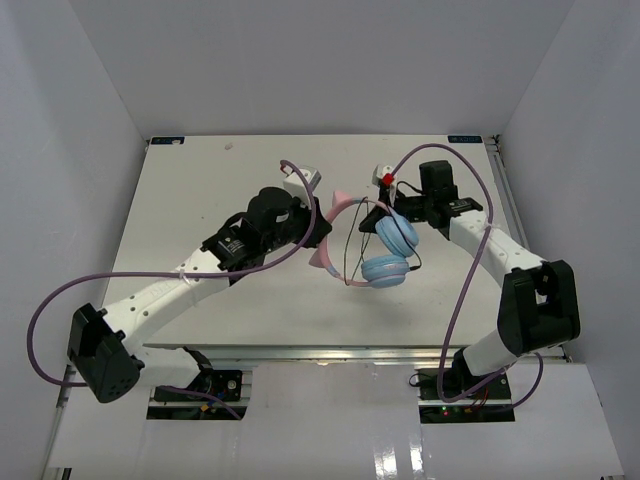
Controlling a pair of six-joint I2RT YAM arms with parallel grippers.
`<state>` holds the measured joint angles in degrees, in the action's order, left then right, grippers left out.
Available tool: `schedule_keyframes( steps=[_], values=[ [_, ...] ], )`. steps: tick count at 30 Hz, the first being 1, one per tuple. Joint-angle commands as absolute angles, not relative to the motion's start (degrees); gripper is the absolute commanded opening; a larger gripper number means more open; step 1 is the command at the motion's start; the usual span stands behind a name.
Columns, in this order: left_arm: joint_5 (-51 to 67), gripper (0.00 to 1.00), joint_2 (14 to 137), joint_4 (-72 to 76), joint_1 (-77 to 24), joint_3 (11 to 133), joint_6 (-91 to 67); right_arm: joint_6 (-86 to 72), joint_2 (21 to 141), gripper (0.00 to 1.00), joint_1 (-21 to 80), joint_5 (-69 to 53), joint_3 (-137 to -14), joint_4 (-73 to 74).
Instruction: Wrap the headphones
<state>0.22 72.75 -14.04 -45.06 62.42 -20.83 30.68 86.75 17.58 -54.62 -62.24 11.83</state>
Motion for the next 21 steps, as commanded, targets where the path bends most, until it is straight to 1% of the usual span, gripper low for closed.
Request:
schedule_keyframes(
  steps=[1, 4, 8, 13, 17, 21],
  values=[
    [-1.19, 0.00, 69.96, -15.39, -45.47, 68.55, -22.59, 24.38, 87.01, 0.20, 17.26, -65.57, -60.08, 5.60],
    [-2.23, 0.00, 70.99, -17.98, -45.53, 71.63, -22.50, 18.37, 87.01, 0.26, 17.29, -69.43, -56.95, -1.05],
    [-2.43, 0.00, 72.58, -21.15, -45.61, 75.12, -22.53, 10.39, 86.92, 0.39, 17.29, -71.68, -53.02, -11.47],
    [-2.58, 0.00, 74.13, -23.47, -45.98, 77.98, -22.87, 0.83, 87.13, 0.52, 17.23, -72.09, -48.75, -23.60],
    [-2.94, 0.00, 75.18, -24.94, -46.35, 80.48, -23.15, -1.87, 87.69, 0.61, 17.26, -70.89, -47.07, -28.04],
    [-3.34, 0.00, 75.86, -25.68, -46.66, 82.20, -23.38, -4.41, 88.68, 0.66, 17.23, -69.09, -45.78, -32.52]
  ],
)
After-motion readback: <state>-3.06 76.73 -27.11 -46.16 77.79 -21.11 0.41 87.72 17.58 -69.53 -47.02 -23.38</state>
